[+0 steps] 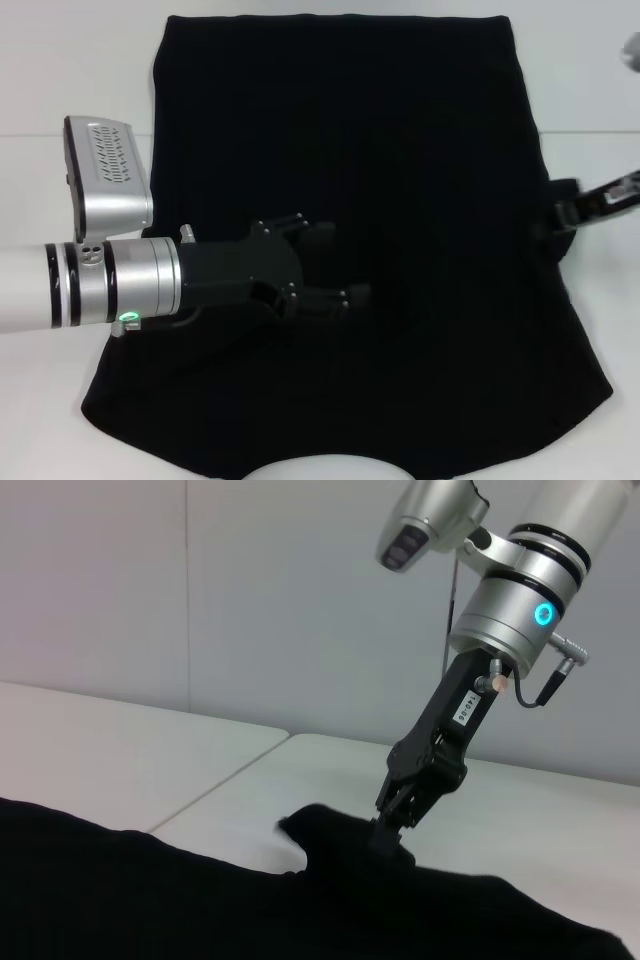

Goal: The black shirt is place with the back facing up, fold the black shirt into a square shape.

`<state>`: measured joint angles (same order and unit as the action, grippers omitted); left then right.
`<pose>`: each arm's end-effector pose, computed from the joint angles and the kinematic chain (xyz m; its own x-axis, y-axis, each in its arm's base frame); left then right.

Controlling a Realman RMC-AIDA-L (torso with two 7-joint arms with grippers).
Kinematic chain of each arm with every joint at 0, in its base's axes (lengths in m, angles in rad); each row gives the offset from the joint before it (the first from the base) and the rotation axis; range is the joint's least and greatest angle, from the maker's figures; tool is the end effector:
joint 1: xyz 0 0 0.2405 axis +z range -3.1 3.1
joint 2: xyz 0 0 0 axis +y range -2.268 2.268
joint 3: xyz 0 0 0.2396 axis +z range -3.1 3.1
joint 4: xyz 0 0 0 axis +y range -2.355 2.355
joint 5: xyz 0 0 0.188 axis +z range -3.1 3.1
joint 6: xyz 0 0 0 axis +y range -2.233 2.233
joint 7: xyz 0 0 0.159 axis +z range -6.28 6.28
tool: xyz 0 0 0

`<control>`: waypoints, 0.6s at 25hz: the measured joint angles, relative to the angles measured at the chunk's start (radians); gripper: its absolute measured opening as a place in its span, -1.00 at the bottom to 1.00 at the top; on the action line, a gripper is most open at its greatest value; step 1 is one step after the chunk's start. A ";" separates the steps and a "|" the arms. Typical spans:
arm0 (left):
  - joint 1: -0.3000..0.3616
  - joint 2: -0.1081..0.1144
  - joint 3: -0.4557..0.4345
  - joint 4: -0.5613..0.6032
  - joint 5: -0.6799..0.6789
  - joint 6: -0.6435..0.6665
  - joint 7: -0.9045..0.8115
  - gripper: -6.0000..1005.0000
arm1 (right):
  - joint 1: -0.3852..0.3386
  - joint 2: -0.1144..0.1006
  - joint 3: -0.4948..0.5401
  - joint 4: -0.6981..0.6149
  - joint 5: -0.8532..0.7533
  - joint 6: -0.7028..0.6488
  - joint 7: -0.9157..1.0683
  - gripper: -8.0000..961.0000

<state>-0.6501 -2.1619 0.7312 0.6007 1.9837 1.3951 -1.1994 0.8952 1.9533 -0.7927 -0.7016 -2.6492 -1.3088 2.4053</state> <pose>-0.1872 0.3353 -0.0482 0.8624 0.1519 0.4829 0.2917 -0.9287 -0.2288 0.2219 0.4092 0.0342 0.5495 -0.8261 -0.1249 -0.7810 -0.4548 -0.4280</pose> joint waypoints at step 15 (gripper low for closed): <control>0.006 0.003 -0.049 0.001 0.000 -0.001 -0.001 0.85 | 0.001 0.082 -0.123 -0.173 0.012 -0.100 0.005 -0.73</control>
<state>-0.6440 -2.1593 0.6822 0.6014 1.9833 1.3941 -1.2008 0.8964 2.0353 -0.9158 -0.8743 -2.6374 -1.4083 2.4104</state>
